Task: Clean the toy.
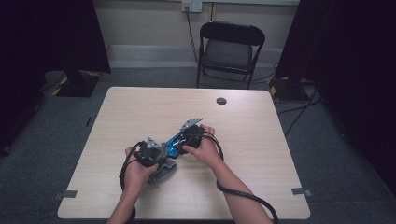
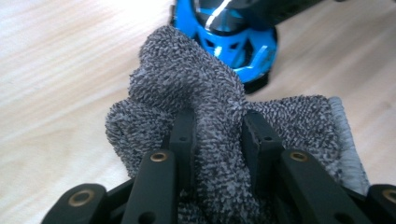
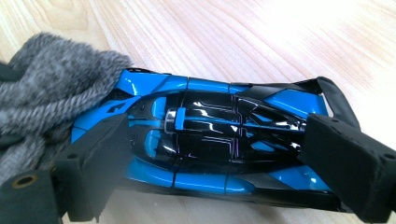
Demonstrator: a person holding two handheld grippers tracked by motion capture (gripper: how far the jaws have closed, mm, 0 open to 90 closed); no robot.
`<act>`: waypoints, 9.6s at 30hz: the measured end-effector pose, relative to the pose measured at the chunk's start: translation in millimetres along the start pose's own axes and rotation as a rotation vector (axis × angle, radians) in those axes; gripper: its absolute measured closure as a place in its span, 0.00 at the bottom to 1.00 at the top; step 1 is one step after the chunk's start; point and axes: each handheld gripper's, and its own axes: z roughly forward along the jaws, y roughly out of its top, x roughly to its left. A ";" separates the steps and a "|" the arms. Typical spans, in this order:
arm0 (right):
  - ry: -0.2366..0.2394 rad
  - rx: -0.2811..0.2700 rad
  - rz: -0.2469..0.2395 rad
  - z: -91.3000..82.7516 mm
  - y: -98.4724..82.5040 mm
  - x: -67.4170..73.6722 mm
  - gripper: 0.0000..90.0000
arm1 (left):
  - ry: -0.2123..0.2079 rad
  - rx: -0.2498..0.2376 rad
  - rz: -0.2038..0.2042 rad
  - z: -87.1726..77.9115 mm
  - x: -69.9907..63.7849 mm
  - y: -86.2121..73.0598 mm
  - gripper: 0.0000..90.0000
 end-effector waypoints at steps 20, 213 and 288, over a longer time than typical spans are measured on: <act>0.000 -0.001 0.002 0.3 0.1 0.2 0.09 | -0.078 0.021 0.011 5.3 -35.0 6.9 0.77; 0.007 0.011 -0.006 0.3 1.8 -0.8 0.09 | 0.113 -0.104 -0.151 74.2 76.2 82.4 0.36; 0.010 0.015 -0.007 0.5 2.6 2.1 0.09 | -0.038 -0.055 0.072 10.3 62.4 13.0 0.79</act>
